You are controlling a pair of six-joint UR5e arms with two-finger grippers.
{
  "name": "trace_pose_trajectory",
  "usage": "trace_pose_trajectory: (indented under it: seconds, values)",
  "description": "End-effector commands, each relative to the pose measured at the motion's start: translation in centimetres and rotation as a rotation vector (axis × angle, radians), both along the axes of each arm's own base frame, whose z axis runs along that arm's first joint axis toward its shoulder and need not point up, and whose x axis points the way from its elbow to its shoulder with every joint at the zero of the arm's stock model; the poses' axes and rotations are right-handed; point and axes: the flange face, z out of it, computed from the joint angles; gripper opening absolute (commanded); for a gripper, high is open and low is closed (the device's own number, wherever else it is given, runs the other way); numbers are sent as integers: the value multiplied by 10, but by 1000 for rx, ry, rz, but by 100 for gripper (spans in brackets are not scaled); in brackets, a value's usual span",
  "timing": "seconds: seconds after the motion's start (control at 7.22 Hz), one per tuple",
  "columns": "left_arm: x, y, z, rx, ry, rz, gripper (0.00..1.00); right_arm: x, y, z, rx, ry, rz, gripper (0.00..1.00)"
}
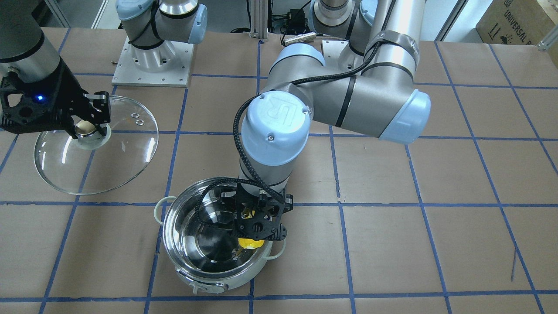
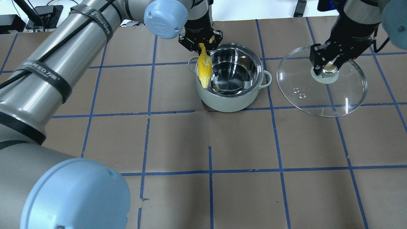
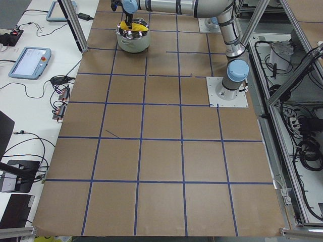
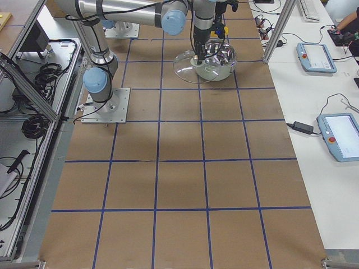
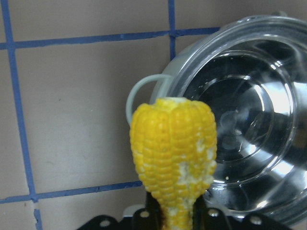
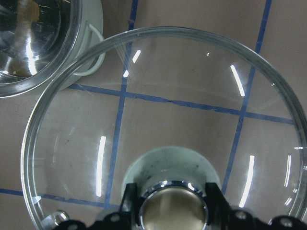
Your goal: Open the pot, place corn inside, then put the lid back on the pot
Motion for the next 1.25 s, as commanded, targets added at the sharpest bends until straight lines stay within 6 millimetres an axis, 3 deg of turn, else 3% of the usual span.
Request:
trace_pose_trajectory:
  seconds: [0.0, 0.42, 0.55, 0.69, 0.83, 0.97, 1.11]
  values:
    - [-28, -6, -19, 4, 1, 5, 26, 0, 0, 0, 0, -1, 0, 32]
    - [-48, -12, -55, 3, 1, 12, 29, 0, -1, -3, 6, -2, 0, 33]
    - [-50, -12, -66, 10, -7, 11, 38, 0, -2, -3, 7, -2, 0, 33]
    - [-50, -12, -74, 22, -15, 10, 65, 0, -2, -4, 9, -2, -2, 33]
    - [-51, -12, -78, 27, -17, 4, 100, 1, -2, -3, 7, -2, 0, 33]
    - [-51, -11, -77, 29, -20, 4, 100, 1, -2, -3, 7, -2, 0, 33]
    - [-48, -11, -62, 16, -15, 2, 100, 1, -2, -3, 7, -2, -2, 33]
